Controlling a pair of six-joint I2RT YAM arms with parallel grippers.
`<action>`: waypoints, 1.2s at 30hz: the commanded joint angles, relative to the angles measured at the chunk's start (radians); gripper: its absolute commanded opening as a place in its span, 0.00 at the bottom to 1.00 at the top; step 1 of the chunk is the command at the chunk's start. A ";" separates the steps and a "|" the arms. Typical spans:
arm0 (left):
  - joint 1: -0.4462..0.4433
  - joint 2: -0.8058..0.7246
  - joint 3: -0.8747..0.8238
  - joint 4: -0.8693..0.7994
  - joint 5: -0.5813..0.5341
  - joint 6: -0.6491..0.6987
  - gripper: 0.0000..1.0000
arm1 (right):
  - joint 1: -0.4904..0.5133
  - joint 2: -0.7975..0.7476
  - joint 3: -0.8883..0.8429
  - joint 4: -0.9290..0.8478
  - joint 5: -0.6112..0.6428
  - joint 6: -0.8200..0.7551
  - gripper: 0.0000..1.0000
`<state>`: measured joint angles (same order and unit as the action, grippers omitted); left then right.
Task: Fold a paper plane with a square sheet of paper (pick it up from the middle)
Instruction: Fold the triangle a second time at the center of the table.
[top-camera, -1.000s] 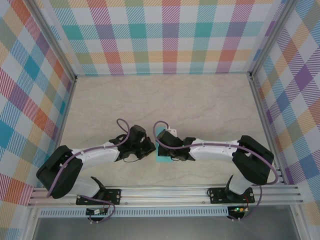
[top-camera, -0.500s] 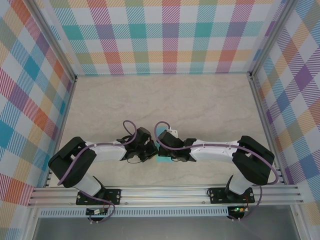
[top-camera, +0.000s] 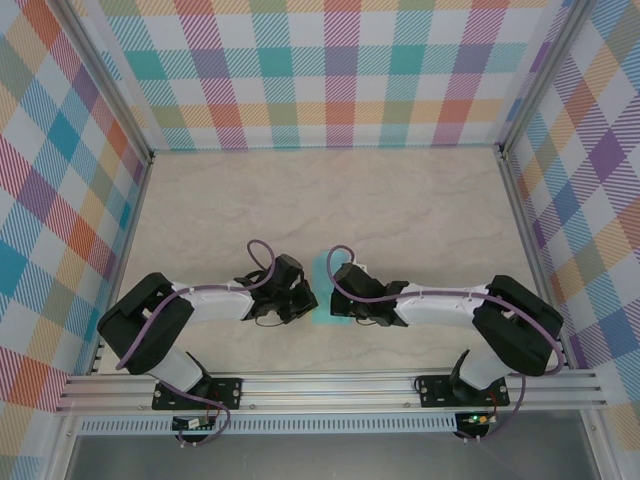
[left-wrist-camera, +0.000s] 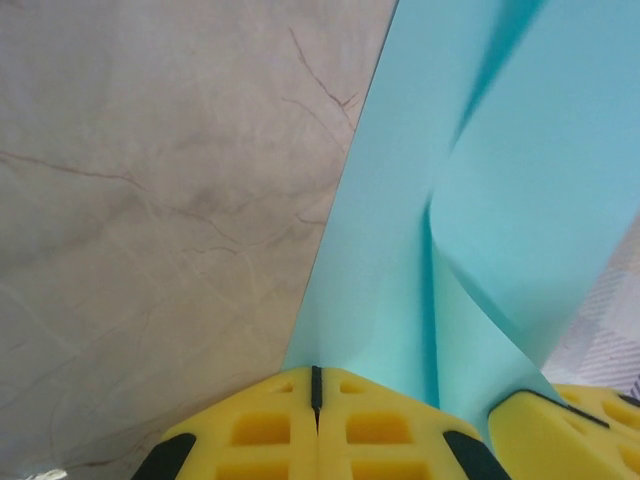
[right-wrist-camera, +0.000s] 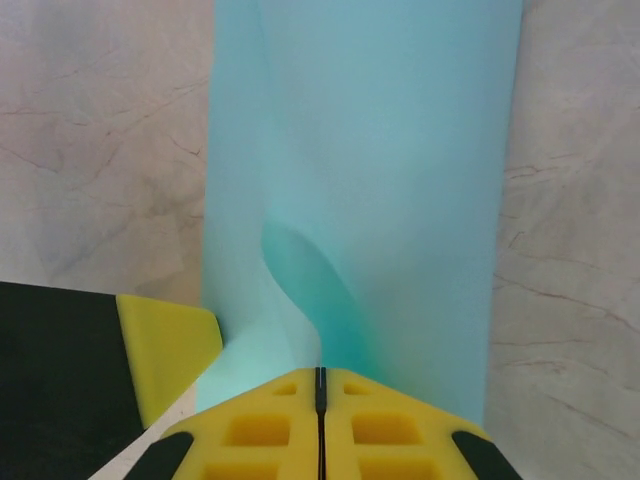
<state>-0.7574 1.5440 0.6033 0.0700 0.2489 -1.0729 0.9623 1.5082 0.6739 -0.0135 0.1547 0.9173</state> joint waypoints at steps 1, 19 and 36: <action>-0.009 0.026 0.012 -0.087 -0.047 0.032 0.00 | -0.045 -0.033 -0.035 0.100 -0.109 -0.057 0.07; -0.010 0.010 0.036 -0.118 -0.053 0.046 0.00 | -0.114 -0.061 0.000 0.155 -0.451 -0.194 0.08; -0.011 -0.009 0.044 -0.144 -0.060 0.060 0.00 | -0.226 -0.027 -0.030 0.148 -0.471 -0.138 0.08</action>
<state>-0.7578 1.5436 0.6353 -0.0006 0.2226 -1.0279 0.7563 1.4677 0.6441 0.1333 -0.2825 0.7700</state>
